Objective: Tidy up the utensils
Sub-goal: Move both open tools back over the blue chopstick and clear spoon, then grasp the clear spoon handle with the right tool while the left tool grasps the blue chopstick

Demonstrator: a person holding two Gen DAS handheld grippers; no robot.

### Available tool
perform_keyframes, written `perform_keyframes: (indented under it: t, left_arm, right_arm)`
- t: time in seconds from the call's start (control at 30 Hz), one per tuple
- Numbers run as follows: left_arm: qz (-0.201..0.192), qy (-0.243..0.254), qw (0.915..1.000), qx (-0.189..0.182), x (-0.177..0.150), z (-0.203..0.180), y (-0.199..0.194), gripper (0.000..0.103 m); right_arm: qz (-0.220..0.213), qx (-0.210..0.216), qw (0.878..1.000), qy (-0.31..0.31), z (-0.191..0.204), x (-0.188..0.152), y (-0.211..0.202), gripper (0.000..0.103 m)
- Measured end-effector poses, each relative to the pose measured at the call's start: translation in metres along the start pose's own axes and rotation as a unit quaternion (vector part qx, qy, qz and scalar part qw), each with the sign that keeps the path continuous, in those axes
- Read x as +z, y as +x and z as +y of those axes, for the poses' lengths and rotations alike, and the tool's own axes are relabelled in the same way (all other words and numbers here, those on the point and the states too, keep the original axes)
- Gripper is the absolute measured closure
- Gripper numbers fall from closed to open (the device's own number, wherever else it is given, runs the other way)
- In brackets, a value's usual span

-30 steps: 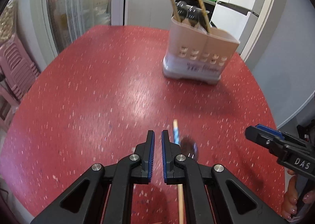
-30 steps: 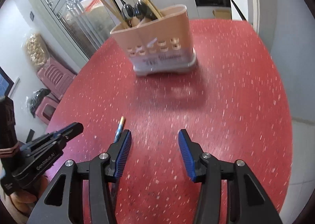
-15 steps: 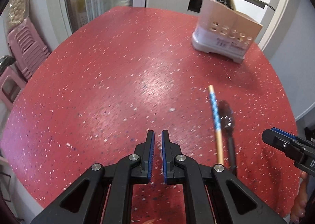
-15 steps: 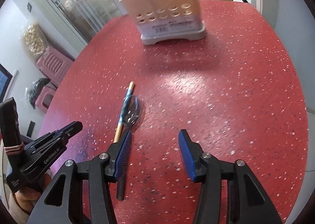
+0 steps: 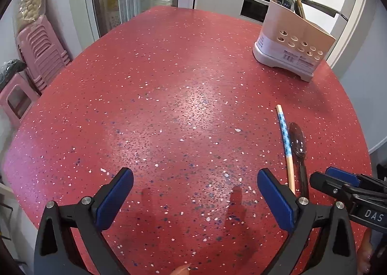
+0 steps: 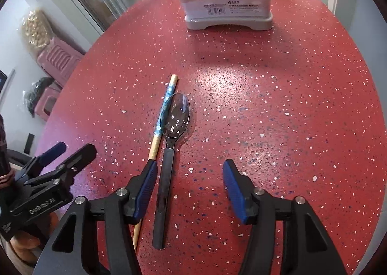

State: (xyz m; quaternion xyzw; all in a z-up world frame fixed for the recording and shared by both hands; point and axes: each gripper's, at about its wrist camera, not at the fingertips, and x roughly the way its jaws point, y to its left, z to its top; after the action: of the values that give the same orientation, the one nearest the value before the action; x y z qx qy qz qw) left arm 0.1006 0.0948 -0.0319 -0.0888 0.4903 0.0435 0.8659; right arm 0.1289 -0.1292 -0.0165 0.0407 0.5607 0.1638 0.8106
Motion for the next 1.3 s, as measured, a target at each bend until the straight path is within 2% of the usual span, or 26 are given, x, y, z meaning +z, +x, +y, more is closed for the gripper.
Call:
perform_keyframes:
  t: [0.4, 0.87, 1.0, 1.17, 1.2, 1.23, 1.3]
  left_arm:
    - [-0.001, -0.002, 1.0, 0.002, -0.001, 0.007, -0.002, 0.0]
    - [-0.002, 0.0, 1.0, 0.009, 0.0, 0.016, -0.002, 0.0]
    - [0.002, 0.001, 0.9999, 0.01, 0.001, 0.016, 0.001, 0.0]
    - [0.002, 0.012, 0.9999, 0.011, 0.001, 0.007, 0.001, 0.0]
    - [0.003, 0.014, 0.9998, 0.011, 0.001, 0.005, 0.001, 0.0]
    - [0.005, 0.016, 0.9998, 0.01, 0.0, 0.003, 0.001, 0.0]
    - [0.01, 0.018, 0.9997, 0.01, 0.0, -0.001, 0.002, 0.0]
  right_arm:
    - [0.01, -0.062, 0.997, -0.041, 0.022, 0.004, 0.012, 0.043]
    - [0.041, -0.117, 0.99, -0.071, 0.046, 0.014, 0.026, 0.05]
    - [0.056, -0.111, 0.989, -0.081, 0.047, 0.018, 0.028, 0.054]
    - [0.059, -0.109, 0.989, -0.084, 0.047, 0.021, 0.03, 0.073]
    - [0.057, -0.11, 0.989, -0.083, 0.046, 0.022, 0.029, 0.079]
    - [0.055, -0.107, 0.99, -0.08, 0.043, 0.022, 0.028, 0.09]
    - [0.053, -0.095, 0.992, -0.071, 0.037, 0.023, 0.027, 0.09]
